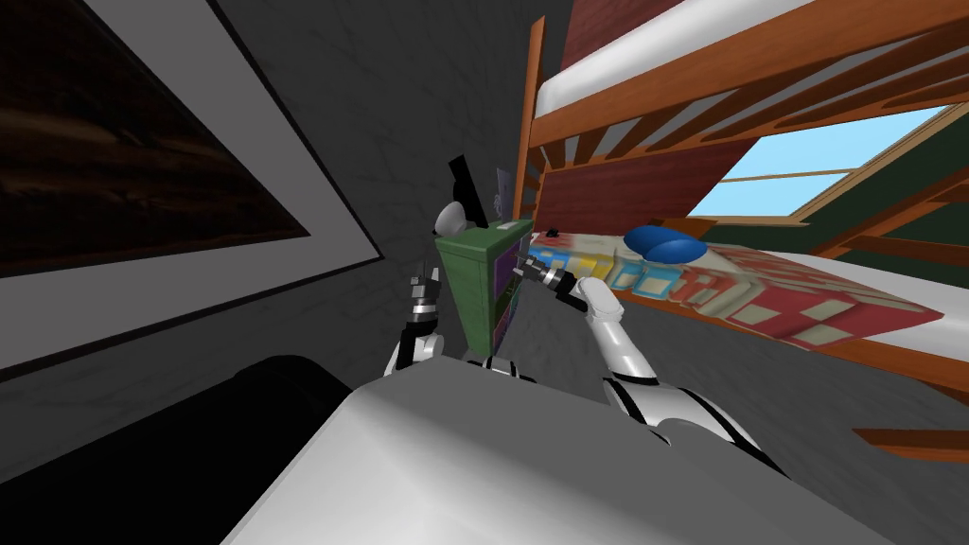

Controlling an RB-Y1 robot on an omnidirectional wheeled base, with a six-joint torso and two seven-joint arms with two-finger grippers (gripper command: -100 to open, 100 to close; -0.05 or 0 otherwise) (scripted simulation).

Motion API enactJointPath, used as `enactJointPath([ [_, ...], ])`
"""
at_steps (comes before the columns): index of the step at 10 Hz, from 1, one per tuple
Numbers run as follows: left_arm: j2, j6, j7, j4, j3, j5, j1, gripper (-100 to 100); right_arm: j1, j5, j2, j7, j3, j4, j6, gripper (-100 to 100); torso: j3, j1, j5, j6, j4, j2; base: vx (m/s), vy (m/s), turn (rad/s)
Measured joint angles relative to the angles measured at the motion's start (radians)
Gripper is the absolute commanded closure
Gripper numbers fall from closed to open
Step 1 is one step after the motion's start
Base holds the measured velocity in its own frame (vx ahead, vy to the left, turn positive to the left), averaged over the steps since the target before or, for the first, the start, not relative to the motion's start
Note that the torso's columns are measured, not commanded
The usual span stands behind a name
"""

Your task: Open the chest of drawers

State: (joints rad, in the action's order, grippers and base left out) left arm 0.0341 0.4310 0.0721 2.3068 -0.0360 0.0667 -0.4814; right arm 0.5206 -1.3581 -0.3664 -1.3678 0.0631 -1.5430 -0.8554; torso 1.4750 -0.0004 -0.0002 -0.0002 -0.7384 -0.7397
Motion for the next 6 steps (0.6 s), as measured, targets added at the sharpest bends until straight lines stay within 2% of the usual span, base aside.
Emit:
enactJointPath([
  [1, 0.000, 0.000, 0.000, 0.000, 0.000, 0.000, 0.000, 0, 0.015, -0.001, -0.008, 0.010, -0.002, 0.006, 0.001, -100, 0.001, 0.005, 0.001, 0.000, 0.000, 0.002, 0.026, 0.057, 0.000],
  [2, 0.000, 0.000, 0.000, 0.000, 0.000, 0.000, 0.000, 0, 0.017, -0.001, -0.008, 0.014, -0.002, 0.006, 0.001, 100, 0.001, 0.002, 0.001, 0.000, 0.000, 0.001, 0.004, 0.010, 0.001],
  [4, 0.000, 0.000, 0.000, 0.000, 0.000, 0.000, 0.000, 0, 0.023, 0.004, -0.010, 0.017, -0.006, -0.003, 0.001, 100, 0.000, -0.009, -0.003, 0.002, 0.005, 0.002, -0.043, -0.141, -0.043],
  [6, 0.000, 0.000, 0.000, 0.000, 0.000, 0.000, 0.000, 0, 0.021, 0.009, -0.015, 0.021, -0.007, -0.005, -0.007, 100, 0.001, -0.007, -0.002, 0.002, 0.003, 0.002, -0.080, -0.185, -0.042],
])
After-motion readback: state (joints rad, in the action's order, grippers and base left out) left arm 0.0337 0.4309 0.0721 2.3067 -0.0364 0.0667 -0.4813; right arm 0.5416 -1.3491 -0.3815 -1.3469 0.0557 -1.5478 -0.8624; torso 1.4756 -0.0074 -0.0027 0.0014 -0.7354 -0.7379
